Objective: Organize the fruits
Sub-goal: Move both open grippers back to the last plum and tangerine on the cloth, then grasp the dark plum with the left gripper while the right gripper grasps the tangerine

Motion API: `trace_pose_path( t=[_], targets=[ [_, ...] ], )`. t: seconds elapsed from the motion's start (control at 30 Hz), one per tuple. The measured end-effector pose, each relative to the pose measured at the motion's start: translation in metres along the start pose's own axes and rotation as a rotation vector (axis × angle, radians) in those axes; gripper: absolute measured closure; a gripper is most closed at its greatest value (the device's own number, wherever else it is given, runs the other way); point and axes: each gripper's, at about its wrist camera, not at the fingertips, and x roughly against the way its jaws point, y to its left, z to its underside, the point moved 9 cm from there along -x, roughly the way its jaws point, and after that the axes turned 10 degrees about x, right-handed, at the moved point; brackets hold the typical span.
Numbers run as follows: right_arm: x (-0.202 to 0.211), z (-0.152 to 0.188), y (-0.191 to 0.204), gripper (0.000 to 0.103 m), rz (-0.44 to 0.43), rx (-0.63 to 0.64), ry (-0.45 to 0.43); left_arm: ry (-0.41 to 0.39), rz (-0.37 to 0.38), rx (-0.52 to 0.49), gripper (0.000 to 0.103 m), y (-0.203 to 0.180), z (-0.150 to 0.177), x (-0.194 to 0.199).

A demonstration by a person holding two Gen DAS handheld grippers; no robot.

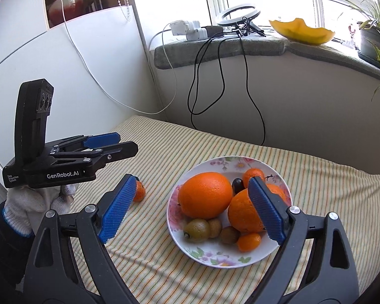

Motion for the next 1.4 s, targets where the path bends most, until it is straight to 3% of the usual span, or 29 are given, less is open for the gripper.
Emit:
trace_pose_path(
  t=[0.3,0.6,0.83,1.0,1.17,1.4],
  targets=[
    [-0.023,0.002,0.056,0.011,-0.057,0.111,0.026,0.034,-0.033,0.046,0.036,0.039,0.019,0.004],
    [-0.056,0.012,0.096,0.011,-0.116,0.188,0.087,0.082,-0.043,0.063,0.057,0.067,0.040,-0.001],
    [-0.084,0.023,0.113,0.026,-0.133,0.229,0.146,0.119,-0.020,0.054,0.068,0.069,0.050,-0.009],
    [-0.102,0.028,0.115,0.030,-0.111,0.248,0.168,0.139,-0.012,0.064,0.068,0.072,0.053,-0.016],
    [-0.118,0.034,0.121,0.043,-0.100,0.285,0.198,0.150,0.002,0.086,0.069,0.078,0.054,-0.019],
    [-0.133,0.035,0.118,0.046,-0.095,0.276,0.216,0.163,0.010,0.076,0.068,0.077,0.056,-0.025]
  ],
)
